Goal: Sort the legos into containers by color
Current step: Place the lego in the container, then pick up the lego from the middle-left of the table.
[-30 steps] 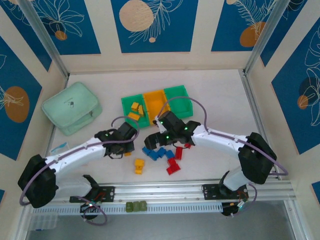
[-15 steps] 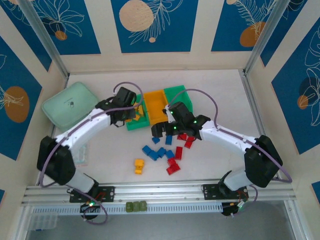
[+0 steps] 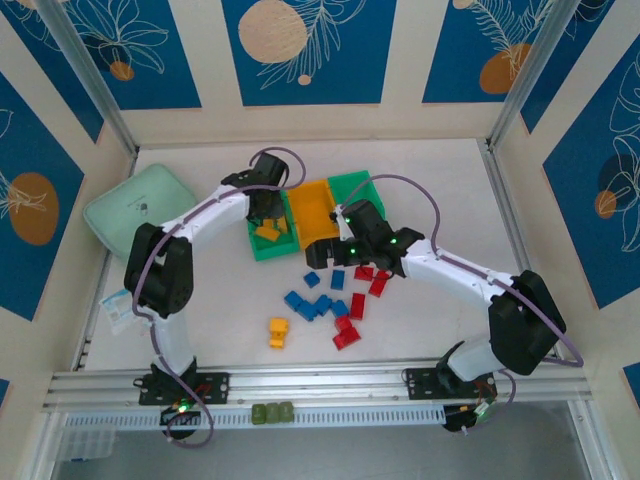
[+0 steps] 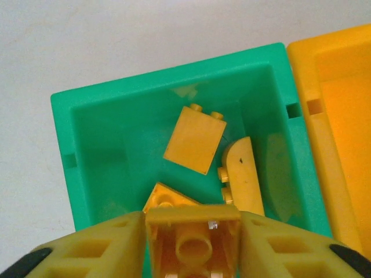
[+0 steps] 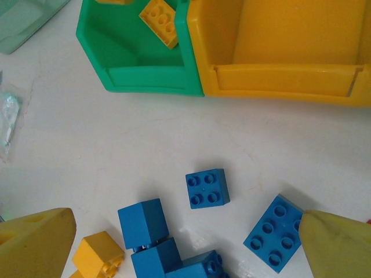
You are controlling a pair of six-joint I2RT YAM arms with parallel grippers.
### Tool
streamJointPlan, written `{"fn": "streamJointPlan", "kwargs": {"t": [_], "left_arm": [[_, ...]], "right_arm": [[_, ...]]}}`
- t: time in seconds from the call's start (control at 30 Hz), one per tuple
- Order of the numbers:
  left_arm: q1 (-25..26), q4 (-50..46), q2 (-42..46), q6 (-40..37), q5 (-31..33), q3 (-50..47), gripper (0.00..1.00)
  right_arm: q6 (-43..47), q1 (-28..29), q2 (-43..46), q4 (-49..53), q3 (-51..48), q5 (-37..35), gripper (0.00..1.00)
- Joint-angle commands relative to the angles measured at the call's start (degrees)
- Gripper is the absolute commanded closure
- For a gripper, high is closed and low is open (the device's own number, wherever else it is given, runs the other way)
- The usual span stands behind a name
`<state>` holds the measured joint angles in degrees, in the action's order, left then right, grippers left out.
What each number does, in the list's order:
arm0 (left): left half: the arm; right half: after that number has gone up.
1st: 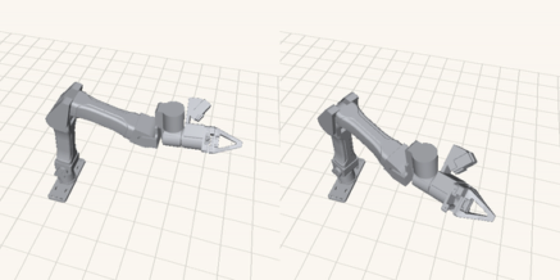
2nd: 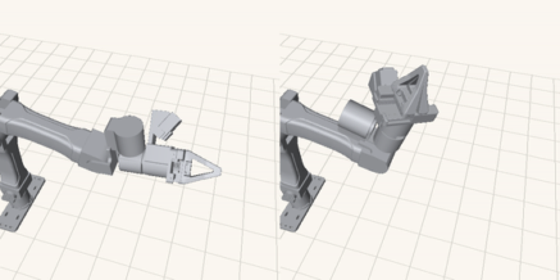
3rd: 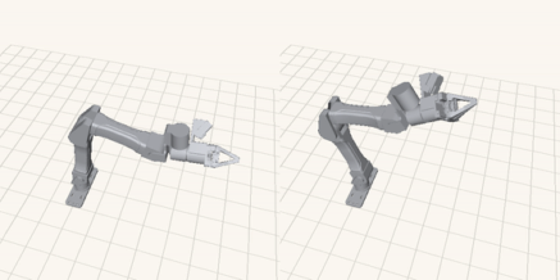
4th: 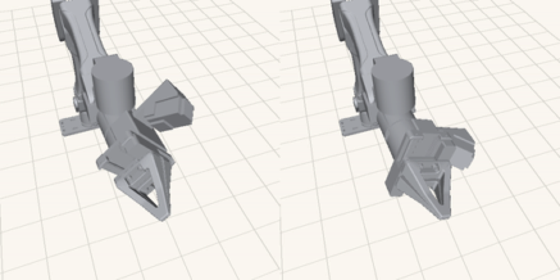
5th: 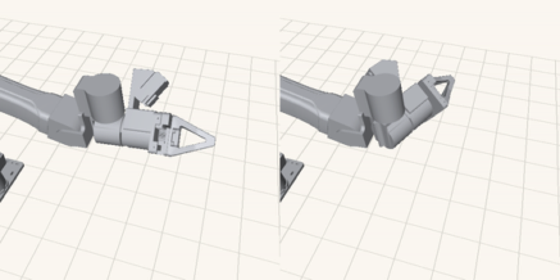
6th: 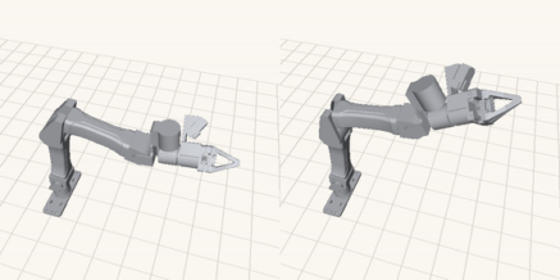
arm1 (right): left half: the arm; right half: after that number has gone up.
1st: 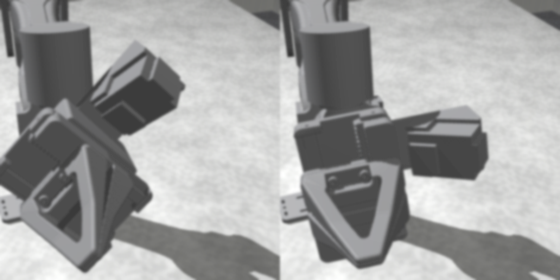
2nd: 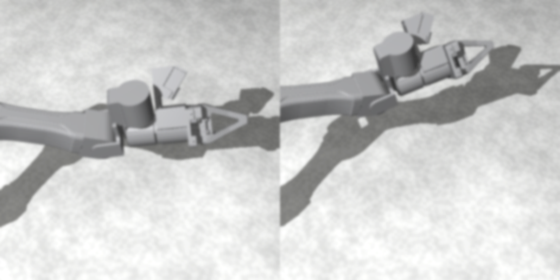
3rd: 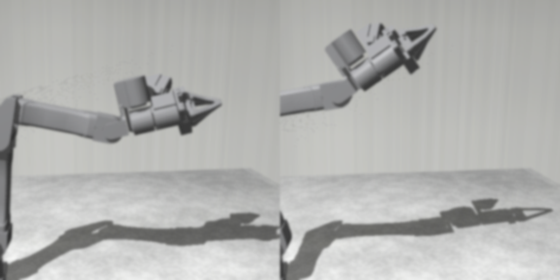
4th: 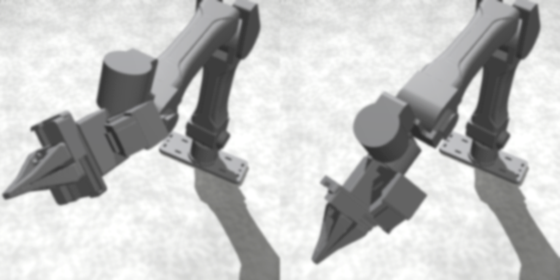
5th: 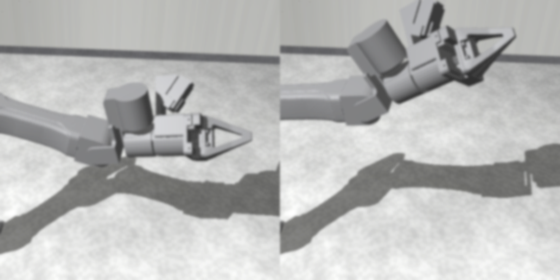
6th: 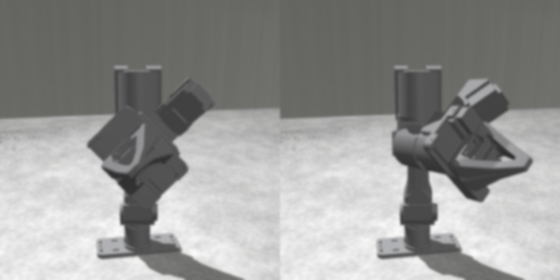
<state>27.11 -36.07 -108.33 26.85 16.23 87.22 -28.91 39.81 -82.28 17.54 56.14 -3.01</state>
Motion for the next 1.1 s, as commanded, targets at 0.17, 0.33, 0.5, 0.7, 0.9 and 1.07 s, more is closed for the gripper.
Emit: {"fn": "streamJointPlan", "kwargs": {"t": [0.17,0.33,0.5,0.7,0.9,1.07], "left_arm": [[-0.48,-3.94,2.81,-2.77,1.86,3.13,0.49],[-0.09,-4.93,7.76,-1.94,-2.1,0.17,0.46],[1.76,-4.92,16.21,-0.55,-5.24,-9.03,0.44],[5.24,-5.77,26.75,2.56,-8.8,-21.47,0.41],[12.17,-7.03,32.06,8.76,-9.99,-29.95,0.39],[17.49,-6.97,33.32,12.54,-13.12,-34.22,0.36]], "right_arm": [[1.04,-0.41,2.04,0.33,0.18,0.7,0.01],[1.22,0.13,2.68,1.8,0.56,1.59,0.01],[1.75,2.31,3.79,4.09,-0.25,1.07,0.01],[0.68,5.52,5.01,5.96,-1.88,1.66,0.01],[-1.61,9.25,5.63,6.11,-4.46,0.81,0.01],[-4.19,11.9,5.97,5.68,-6.25,0.34,0.01]]}}
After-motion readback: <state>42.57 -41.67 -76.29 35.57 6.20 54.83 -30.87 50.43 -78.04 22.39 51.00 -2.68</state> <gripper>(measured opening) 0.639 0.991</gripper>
